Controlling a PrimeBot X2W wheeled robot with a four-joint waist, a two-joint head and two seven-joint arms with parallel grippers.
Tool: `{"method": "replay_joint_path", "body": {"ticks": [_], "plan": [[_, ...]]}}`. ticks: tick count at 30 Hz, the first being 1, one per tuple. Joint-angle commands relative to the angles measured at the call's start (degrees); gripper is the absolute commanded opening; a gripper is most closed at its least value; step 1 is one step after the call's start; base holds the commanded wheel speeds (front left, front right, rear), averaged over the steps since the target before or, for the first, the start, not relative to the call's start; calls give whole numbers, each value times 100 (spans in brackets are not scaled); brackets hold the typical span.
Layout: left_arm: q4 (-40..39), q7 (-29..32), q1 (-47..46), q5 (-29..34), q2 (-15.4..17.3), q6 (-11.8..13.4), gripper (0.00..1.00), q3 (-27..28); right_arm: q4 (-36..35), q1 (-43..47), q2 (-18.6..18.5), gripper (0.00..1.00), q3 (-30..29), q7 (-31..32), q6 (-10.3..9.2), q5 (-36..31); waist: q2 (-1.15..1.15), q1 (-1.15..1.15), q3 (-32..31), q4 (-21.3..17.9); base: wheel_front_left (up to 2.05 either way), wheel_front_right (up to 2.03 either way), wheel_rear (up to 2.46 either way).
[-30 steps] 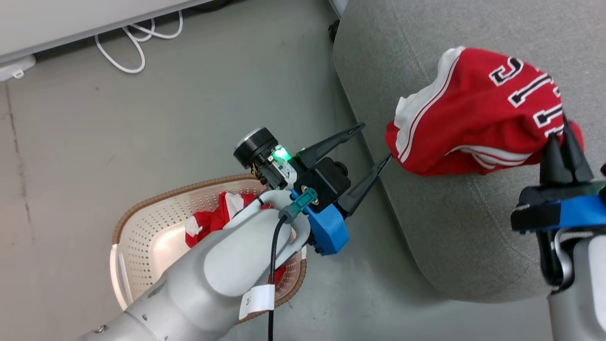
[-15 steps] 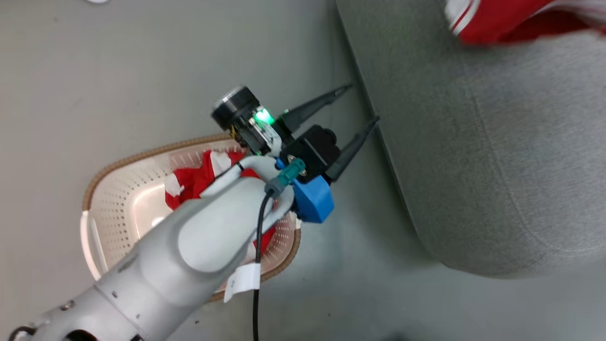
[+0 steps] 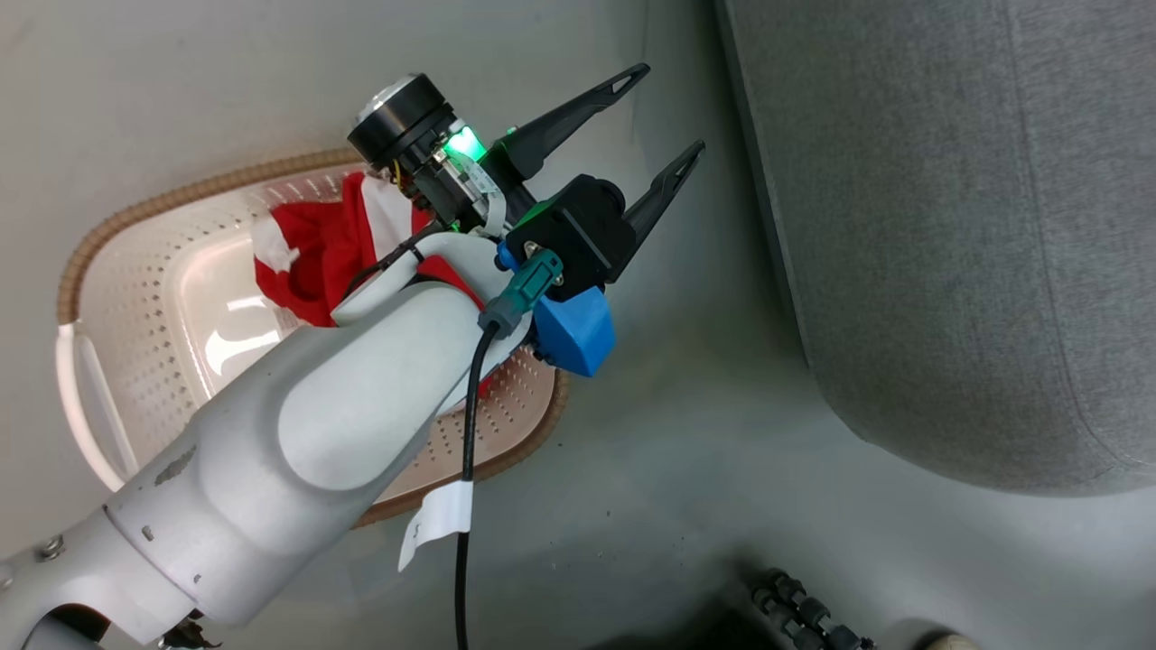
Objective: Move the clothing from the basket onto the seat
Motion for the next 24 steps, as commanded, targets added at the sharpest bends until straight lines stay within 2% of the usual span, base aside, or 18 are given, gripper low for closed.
{"method": "replay_joint_path", "body": {"ticks": [1, 7, 12, 16, 20, 24], "plan": [[-68, 32, -96, 16, 61, 17, 100, 8, 163, -82, -67, 0, -84, -20, 1, -51, 0, -1, 197, -46, 0, 0, 0], [-274, 123, -101, 55, 183, 55, 100, -37, 803, 104, -63, 0, -429, -19, 1, -156, 0, -1, 370, -82, 0, 0, 0], [-387, 178, -117, 48, 212, 97, 100, -65, 1206, 367, 216, 0, -545, -20, 1, -315, 0, -1, 424, -98, 0, 0, 0], [-440, 185, -129, 46, 191, 98, 100, -113, 1558, 557, 438, 0, -546, -20, 1, -402, 0, -1, 433, -83, 0, 0, 0], [-458, 175, -162, 27, 161, 96, 100, -137, 2136, 591, 425, 0, -468, -19, 1, -354, 0, -1, 442, -44, 0, 0, 0], [-419, 124, -174, 8, 157, 101, 100, -145, 2385, 665, 577, 0, -363, -19, 1, -399, 0, -1, 422, -18, 0, 0, 0]]}}
